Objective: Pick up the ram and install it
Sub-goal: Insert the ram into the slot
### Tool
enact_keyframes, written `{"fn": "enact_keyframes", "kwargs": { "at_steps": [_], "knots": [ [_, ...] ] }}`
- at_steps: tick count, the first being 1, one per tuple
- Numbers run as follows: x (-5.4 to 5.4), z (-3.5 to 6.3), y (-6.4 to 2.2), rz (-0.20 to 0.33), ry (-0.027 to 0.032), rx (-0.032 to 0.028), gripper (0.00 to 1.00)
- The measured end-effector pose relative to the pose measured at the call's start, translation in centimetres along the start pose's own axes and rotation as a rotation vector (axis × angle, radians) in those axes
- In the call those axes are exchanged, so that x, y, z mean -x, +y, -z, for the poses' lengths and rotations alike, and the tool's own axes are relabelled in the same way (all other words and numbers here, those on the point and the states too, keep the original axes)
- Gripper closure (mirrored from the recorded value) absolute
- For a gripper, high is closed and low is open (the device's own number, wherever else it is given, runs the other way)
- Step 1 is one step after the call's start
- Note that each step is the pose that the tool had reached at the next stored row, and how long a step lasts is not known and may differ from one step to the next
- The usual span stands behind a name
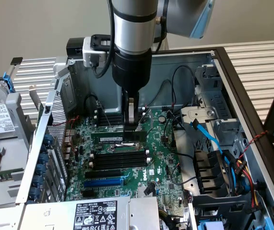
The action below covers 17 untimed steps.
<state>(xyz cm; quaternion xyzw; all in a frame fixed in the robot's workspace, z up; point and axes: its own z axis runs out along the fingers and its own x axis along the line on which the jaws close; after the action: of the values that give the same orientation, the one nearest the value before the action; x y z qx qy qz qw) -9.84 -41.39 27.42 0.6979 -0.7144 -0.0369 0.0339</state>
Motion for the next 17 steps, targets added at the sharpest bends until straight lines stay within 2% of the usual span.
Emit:
{"fn": "enact_keyframes", "kwargs": {
  "at_steps": [3,9,14,17],
  "knots": [
    [0.0,-0.52,-0.05,0.000,-0.0002,-0.0040,0.86],
    [-0.1,-1.28,-0.09,-0.002,-0.0005,-0.0227,0.86],
    [-0.5,-1.50,-0.08,-0.003,-0.0007,-0.0242,0.86],
    [-0.7,-2.04,-0.12,-0.003,-0.0009,-0.0242,0.86]
  ]
}}
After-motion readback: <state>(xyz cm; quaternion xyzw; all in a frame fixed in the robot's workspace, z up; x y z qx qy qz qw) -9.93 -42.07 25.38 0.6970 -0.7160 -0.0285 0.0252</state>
